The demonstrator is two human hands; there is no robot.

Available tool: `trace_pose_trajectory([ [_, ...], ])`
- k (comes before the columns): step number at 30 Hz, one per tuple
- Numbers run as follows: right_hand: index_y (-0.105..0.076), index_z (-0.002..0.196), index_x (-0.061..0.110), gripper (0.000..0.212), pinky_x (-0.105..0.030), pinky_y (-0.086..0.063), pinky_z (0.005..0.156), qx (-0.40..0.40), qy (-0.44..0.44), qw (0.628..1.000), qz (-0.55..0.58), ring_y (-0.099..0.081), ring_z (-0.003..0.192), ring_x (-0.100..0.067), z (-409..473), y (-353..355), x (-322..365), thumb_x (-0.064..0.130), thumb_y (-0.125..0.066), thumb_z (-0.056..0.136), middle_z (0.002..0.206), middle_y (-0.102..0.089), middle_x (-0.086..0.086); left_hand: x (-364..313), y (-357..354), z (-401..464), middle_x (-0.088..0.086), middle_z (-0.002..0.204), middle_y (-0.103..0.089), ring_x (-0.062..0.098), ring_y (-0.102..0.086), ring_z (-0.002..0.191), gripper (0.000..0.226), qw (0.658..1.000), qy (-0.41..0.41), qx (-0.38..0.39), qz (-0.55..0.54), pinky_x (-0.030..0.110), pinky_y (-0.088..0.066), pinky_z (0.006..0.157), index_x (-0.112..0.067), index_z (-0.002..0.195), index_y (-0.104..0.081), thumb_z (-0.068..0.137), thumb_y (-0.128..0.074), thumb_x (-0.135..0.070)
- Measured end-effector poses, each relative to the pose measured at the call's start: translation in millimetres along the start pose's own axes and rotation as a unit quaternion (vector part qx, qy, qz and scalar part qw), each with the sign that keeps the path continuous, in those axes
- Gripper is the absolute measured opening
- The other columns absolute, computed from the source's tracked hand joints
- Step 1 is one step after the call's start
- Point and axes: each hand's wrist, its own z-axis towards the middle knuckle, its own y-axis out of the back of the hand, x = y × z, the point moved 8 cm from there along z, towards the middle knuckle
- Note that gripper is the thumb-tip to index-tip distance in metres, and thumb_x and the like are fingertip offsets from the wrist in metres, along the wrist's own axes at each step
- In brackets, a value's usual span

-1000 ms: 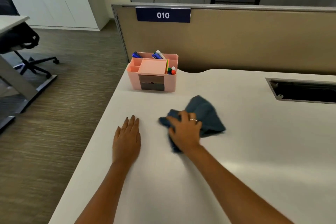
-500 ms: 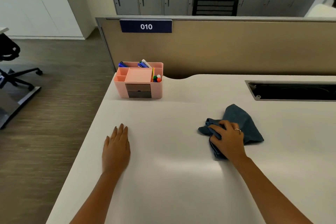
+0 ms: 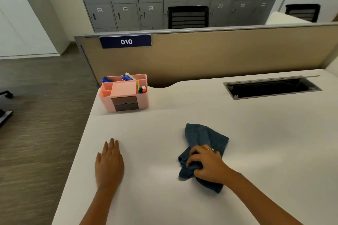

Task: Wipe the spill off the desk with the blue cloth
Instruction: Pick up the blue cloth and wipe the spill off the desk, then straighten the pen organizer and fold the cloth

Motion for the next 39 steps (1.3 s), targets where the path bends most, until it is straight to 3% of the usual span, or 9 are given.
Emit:
trace_pose_trajectory([
  [5, -0.064, 0.091, 0.049, 0.022, -0.045, -0.034, 0.097, 0.203, -0.072, 0.976, 0.026, -0.043, 0.113, -0.013, 17, 10, 13, 0.058, -0.061, 0.071, 0.111, -0.055, 0.021, 1, 9, 5, 0.013, 0.135, -0.053, 0.030, -0.047, 0.126, 0.041, 0.998, 0.013, -0.027, -0.058, 0.047, -0.037, 0.101, -0.004, 0.129, -0.051, 0.089, -0.047, -0.008],
  [8, -0.066, 0.113, 0.032, 0.042, -0.030, -0.040, 0.099, 0.266, -0.092, 0.959, 0.016, -0.052, 0.114, -0.013, 46, 31, 24, 0.056, -0.060, 0.080, 0.123, -0.061, 0.010, 8, 28, 25, 0.016, 0.121, -0.061, 0.036, -0.057, 0.106, 0.035, 0.993, 0.025, -0.039, -0.108, 0.048, -0.046, 0.086, -0.005, 0.124, -0.055, 0.089, -0.048, -0.007],
  [14, -0.061, 0.121, 0.014, 0.042, -0.032, -0.043, 0.094, 0.072, -0.124, 0.988, 0.055, -0.052, 0.115, -0.023, 155, 111, 60, 0.041, -0.054, 0.091, 0.130, -0.056, -0.004, 42, 99, 122, 0.015, 0.109, -0.063, 0.032, -0.058, 0.093, 0.029, 0.969, 0.147, -0.098, -0.172, 0.046, -0.045, 0.086, -0.005, 0.109, -0.058, 0.096, -0.037, -0.019],
  [18, -0.062, 0.114, 0.001, 0.042, -0.037, -0.050, 0.087, -0.049, -0.163, 0.968, 0.184, -0.059, 0.098, -0.026, 229, 136, 67, 0.035, -0.054, 0.091, 0.116, -0.063, -0.015, 48, 108, 193, 0.012, 0.122, -0.057, 0.029, -0.054, 0.104, 0.036, 0.962, 0.163, -0.024, -0.219, 0.036, -0.040, 0.086, -0.003, 0.126, -0.051, 0.096, -0.037, -0.018],
  [21, -0.058, 0.119, 0.005, 0.040, -0.037, -0.052, 0.084, -0.050, -0.206, 0.935, 0.284, -0.058, 0.105, -0.028, 273, 123, 67, 0.034, -0.054, 0.092, 0.119, -0.060, -0.011, 58, 76, 235, 0.011, 0.136, -0.049, 0.032, -0.047, 0.122, 0.043, 0.957, 0.175, 0.096, -0.210, 0.039, -0.039, 0.099, -0.006, 0.131, -0.047, 0.093, -0.042, -0.024],
  [25, -0.056, 0.118, 0.005, 0.037, -0.033, -0.054, 0.073, -0.023, -0.216, 0.921, 0.323, -0.062, 0.094, -0.025, 306, 99, 68, 0.033, -0.055, 0.092, 0.107, -0.061, -0.011, 46, 50, 245, 0.012, 0.122, -0.058, 0.029, -0.054, 0.111, 0.033, 0.920, 0.194, 0.154, -0.304, 0.048, -0.045, 0.096, -0.007, 0.117, -0.056, 0.092, -0.045, -0.026],
  [29, -0.060, 0.113, 0.005, 0.031, -0.030, -0.056, 0.064, -0.026, -0.199, 0.932, 0.302, -0.068, 0.082, -0.024, 324, 92, 67, 0.028, -0.056, 0.092, 0.107, -0.066, -0.013, 37, 56, 250, 0.012, 0.088, -0.064, 0.022, -0.058, 0.079, 0.025, 0.950, 0.192, 0.095, -0.228, 0.036, -0.051, 0.073, -0.004, 0.087, -0.060, 0.091, -0.040, -0.018],
  [32, -0.061, 0.108, 0.005, 0.023, -0.027, -0.055, 0.056, -0.054, -0.176, 0.949, 0.258, -0.069, 0.078, -0.025, 328, 101, 68, 0.022, -0.055, 0.093, 0.104, -0.067, -0.013, 28, 69, 253, 0.006, 0.067, -0.051, 0.015, -0.046, 0.060, 0.022, 0.965, 0.189, 0.071, -0.167, 0.025, -0.034, 0.052, -0.009, 0.066, -0.047, 0.086, -0.041, -0.004],
  [39, -0.063, 0.095, 0.001, 0.017, -0.029, -0.057, 0.054, -0.092, -0.172, 0.946, 0.258, -0.067, 0.067, -0.024, 295, 149, 24, 0.013, -0.051, 0.093, 0.089, -0.065, -0.013, -46, 90, 241, 0.003, 0.068, -0.050, 0.017, -0.048, 0.067, 0.025, 0.981, 0.108, 0.021, -0.157, 0.024, -0.036, 0.058, -0.008, 0.070, -0.049, 0.093, -0.041, -0.012],
])
